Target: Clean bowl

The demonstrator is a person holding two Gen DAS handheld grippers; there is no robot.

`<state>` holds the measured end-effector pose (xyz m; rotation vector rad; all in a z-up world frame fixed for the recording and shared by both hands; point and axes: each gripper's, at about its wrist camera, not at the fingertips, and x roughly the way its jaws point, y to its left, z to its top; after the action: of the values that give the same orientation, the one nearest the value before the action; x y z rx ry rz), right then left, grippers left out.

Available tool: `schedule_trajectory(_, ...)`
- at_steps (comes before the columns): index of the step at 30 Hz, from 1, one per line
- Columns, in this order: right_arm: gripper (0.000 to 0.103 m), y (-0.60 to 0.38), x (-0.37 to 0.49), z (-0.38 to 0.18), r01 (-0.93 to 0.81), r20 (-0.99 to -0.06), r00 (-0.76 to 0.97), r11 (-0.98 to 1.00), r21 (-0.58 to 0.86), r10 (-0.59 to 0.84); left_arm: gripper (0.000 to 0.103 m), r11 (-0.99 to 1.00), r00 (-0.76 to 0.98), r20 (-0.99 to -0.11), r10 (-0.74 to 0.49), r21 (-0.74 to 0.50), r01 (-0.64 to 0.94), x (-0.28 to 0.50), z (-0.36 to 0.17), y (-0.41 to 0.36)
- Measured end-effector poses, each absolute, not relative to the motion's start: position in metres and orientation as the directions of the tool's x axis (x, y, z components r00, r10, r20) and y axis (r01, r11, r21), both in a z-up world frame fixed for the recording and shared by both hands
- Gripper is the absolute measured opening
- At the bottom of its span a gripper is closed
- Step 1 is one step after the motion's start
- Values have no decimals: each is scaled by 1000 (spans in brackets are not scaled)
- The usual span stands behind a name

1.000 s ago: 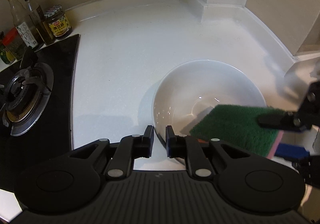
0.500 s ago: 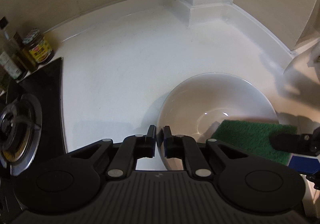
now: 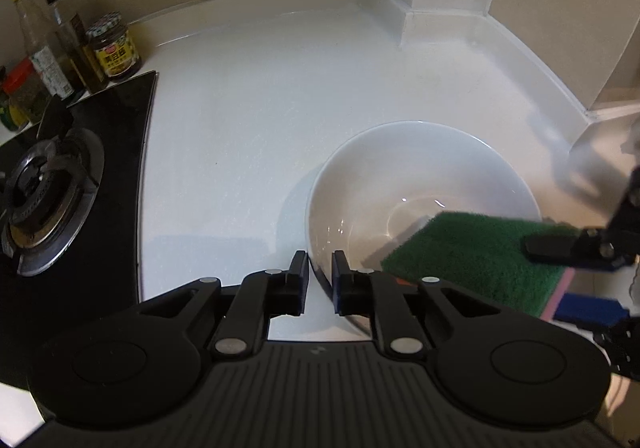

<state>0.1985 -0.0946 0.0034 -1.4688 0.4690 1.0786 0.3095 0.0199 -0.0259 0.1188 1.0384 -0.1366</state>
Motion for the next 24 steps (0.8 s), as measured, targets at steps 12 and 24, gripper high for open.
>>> schedule_trajectory(12,26,-95,196,-9,-744,-810,540,-320,-586,229,9,959,492,-867,-87,61,277,343,-29,13)
schedule_trajectory(24,26,-102,199,-11,-752,-804,546,-287,-594,235,20,991,482,-870,-101,-44,129,298,-22,33)
